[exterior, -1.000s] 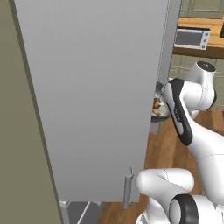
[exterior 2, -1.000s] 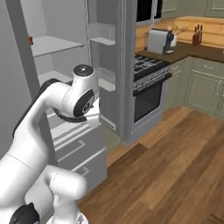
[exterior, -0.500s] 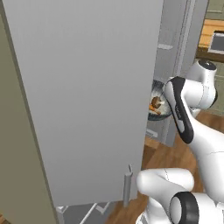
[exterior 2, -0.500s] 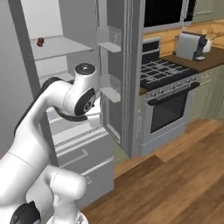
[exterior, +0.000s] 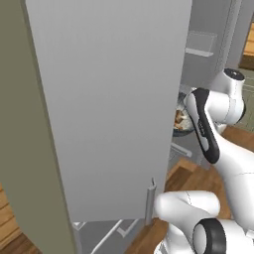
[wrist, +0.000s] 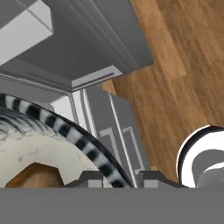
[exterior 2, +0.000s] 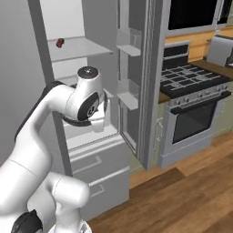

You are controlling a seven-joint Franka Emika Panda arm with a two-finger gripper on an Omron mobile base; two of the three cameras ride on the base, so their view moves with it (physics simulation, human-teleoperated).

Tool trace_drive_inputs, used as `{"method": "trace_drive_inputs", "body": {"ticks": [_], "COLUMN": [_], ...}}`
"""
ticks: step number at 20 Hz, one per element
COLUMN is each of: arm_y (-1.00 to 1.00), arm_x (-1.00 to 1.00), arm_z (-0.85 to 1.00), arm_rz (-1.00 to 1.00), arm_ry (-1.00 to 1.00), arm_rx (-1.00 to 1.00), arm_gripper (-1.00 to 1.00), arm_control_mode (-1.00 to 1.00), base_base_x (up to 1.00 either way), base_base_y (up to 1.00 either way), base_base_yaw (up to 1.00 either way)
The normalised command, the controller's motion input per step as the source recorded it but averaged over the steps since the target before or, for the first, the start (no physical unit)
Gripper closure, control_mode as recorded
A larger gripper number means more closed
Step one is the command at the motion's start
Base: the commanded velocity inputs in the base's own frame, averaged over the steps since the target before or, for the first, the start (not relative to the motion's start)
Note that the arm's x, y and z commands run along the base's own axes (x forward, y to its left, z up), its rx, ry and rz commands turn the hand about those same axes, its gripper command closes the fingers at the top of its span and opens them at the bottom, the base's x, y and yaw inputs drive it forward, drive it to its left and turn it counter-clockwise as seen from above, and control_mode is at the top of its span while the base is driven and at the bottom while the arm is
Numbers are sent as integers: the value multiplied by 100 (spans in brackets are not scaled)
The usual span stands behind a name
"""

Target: Pick the chicken drumstick and mushroom from their plates and place them in the bowl. Then put the bowl in the fridge.

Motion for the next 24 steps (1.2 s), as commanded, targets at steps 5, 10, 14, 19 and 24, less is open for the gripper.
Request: {"method": "trace_drive_inputs", "body": {"ticks": [5,10,14,19,24], "arm_y": [0,0,0,0,0], "arm_x": [0,0,0,0,0], "arm_z": [0,0,0,0,0], "arm_rz": [0,0,0,0,0], "arm_ry": [0,0,0,0,0], "arm_rx": [0,0,0,0,0], "arm_gripper": [100,100,100,100,100], "arm_control_mode": [100,100,100,100,100], "base_base_x": [72,85,18,-36,-57], "base_base_y": [-48,-42,12,16,57], "base_base_yaw": [20,24,21,13,3]}}
